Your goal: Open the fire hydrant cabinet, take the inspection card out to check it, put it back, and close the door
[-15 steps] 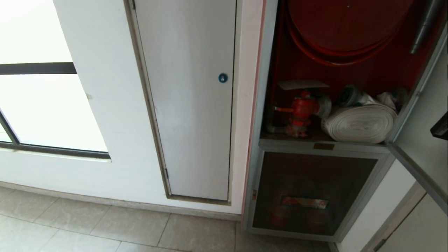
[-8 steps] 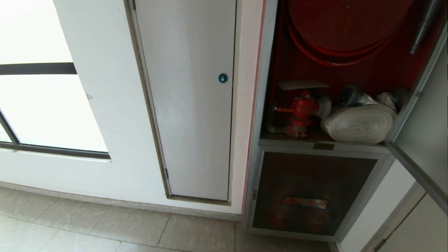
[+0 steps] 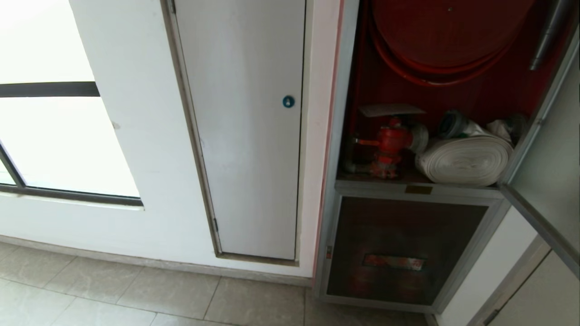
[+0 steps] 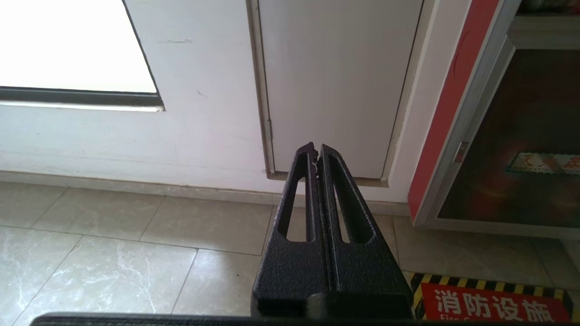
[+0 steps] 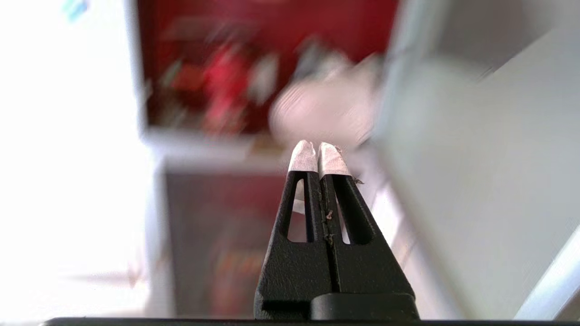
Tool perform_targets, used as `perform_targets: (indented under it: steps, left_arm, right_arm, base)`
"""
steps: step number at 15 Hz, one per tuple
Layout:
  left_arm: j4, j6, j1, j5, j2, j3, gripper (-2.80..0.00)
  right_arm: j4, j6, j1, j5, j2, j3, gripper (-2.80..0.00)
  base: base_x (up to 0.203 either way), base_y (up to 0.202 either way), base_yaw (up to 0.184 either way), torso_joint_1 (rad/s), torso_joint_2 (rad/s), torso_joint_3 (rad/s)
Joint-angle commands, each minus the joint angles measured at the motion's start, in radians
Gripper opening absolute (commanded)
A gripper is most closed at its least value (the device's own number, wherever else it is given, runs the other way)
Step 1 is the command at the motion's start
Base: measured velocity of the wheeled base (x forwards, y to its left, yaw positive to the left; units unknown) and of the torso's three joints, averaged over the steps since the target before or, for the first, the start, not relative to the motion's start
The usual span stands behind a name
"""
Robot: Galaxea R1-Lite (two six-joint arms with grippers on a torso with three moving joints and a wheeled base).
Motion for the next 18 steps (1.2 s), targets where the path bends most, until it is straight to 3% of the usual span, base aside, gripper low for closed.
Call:
perform_targets:
  steps: [1,5,18]
  left_arm:
    - [0.000,0.000,0.000,0.000,0.001,0.000,-2.80]
    - [-0.001,0.000,0.000,0.000,0.001,0.000,-2.80]
    - [-0.001,0.000,0.000,0.000,0.001,0.000,-2.80]
  right_arm:
    - [0.211,0.010,0.006,0.112,-0.210,0.050,-2.80]
    - [0.199,0.118,0.008,0.226,-0.211,0.167,-2.80]
    - [0.235,0.149,0.008,0.214,-0.211,0.172,-2.80]
  base:
    - [0.000,0.000,0.000,0.000,0.00,0.000]
    - [0.000,0.000,0.000,0.000,0.00,0.000]
    - [0.000,0.000,0.000,0.000,0.00,0.000]
